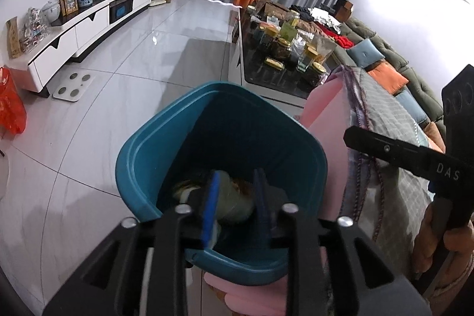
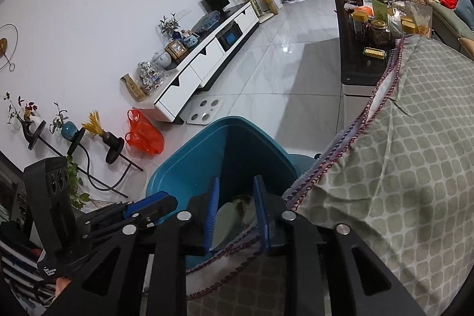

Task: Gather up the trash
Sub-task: 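Carry the paper bowl to the teal bin and open the right tool, then bring both tools back over the table toward the remaining trash, then grasp the clear plastic wrapper with the left tool and lift it, then carry the wrapper to the teal bin and open the left tool while the right tool drops the foam mesh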

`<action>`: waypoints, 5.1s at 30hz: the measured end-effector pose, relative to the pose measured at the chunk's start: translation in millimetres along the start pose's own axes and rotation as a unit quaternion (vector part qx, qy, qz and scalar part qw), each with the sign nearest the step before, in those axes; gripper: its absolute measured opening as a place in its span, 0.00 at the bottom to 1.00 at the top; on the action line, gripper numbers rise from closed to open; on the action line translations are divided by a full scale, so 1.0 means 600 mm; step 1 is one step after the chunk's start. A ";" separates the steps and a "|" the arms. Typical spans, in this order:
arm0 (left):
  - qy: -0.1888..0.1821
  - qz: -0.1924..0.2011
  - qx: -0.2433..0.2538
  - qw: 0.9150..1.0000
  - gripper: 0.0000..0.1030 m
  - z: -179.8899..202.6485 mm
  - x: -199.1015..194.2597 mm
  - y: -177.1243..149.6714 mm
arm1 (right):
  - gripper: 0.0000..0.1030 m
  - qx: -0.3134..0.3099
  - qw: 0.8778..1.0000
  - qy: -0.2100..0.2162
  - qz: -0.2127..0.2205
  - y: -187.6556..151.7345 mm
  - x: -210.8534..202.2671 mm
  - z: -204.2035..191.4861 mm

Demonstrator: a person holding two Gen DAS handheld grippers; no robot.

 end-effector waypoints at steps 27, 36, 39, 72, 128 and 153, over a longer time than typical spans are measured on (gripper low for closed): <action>-0.208 0.095 0.250 0.941 0.97 0.477 -0.155 -0.199 | 0.65 0.004 0.970 -0.141 0.199 -0.169 -0.497 0.182; -0.309 0.031 0.329 0.892 0.97 0.654 -0.147 -0.321 | 0.66 0.069 0.941 -0.217 0.250 -0.244 -0.650 0.291; -0.334 0.010 0.345 0.877 0.97 0.703 -0.144 -0.357 | 0.66 0.089 0.933 -0.229 0.263 -0.263 -0.683 0.316; -0.378 -0.133 0.348 0.847 0.07 0.804 -0.087 -0.441 | 0.66 0.170 0.925 -0.202 0.273 -0.340 -0.705 0.420; -0.277 0.009 0.246 0.929 0.07 0.559 -0.143 -0.244 | 0.05 0.145 0.941 -0.047 0.303 -0.217 -0.694 0.297; -0.167 0.076 0.162 0.970 0.07 0.354 -0.167 -0.124 | 0.05 0.100 0.970 0.083 0.207 -0.088 -0.442 0.163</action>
Point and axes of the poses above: each gripper's, at about its wrist camera, not at the fingertips, and x roughly the way its jaws point, z to its right, y to its top, the point moved 9 cm from there along x, roughly the way its jaws point, and after that the axes turned 1 degree about z, right-handed, at the moved point
